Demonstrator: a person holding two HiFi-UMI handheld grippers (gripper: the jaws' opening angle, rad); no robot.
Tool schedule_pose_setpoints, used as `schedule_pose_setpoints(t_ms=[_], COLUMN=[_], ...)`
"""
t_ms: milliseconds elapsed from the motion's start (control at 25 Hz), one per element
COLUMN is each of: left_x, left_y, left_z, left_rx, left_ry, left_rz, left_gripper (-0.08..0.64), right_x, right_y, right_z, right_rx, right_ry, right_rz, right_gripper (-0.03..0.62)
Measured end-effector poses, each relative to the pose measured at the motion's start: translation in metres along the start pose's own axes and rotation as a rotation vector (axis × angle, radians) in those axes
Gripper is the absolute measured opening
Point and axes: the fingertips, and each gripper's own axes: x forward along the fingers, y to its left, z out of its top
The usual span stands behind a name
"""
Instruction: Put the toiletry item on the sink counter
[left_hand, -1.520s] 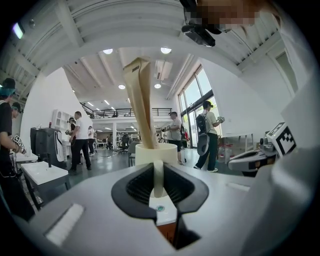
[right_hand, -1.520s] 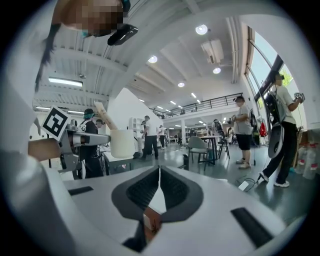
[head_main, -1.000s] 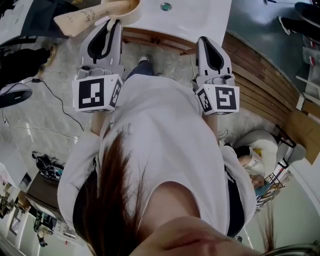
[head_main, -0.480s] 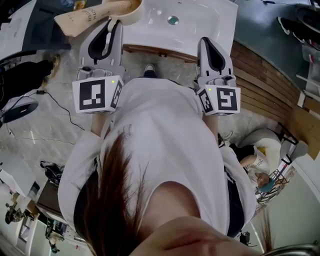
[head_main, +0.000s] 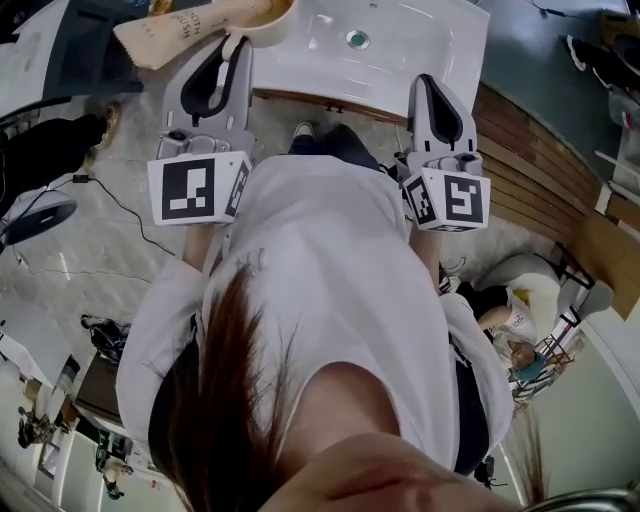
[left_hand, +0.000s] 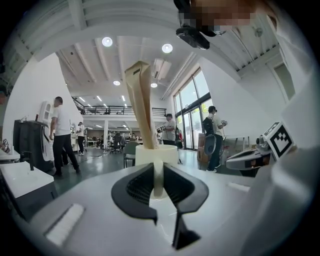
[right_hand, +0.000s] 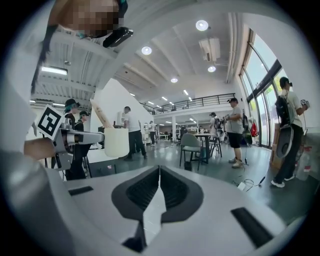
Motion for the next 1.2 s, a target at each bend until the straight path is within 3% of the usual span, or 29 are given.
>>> schedule_pose_setpoints(t_ms=[400,840,1200], left_x=[0.011,0.082,0.111], left_y=[0.007,-0.007,-0.010], left_z=[-0.005,0.008,0.013], left_rx=[-0.005,0.018,0.036], left_ry=[0.028,0.030,0.032], left_rz=[0.037,0.040,0.121], left_gripper=[0.049,0.049,0.049], right_x=[0.017,0.055,0.082], right_y=[-0.012,-0.073,-0.111], right_z=[-0.005,0.000,-0.004], right_rx=[0.005,0.020,0.036], right_ry=[0.043,0.064,0.073], right_rz=[0.027,0.051,0.110], right_gripper=[0.011,0.011,0.011])
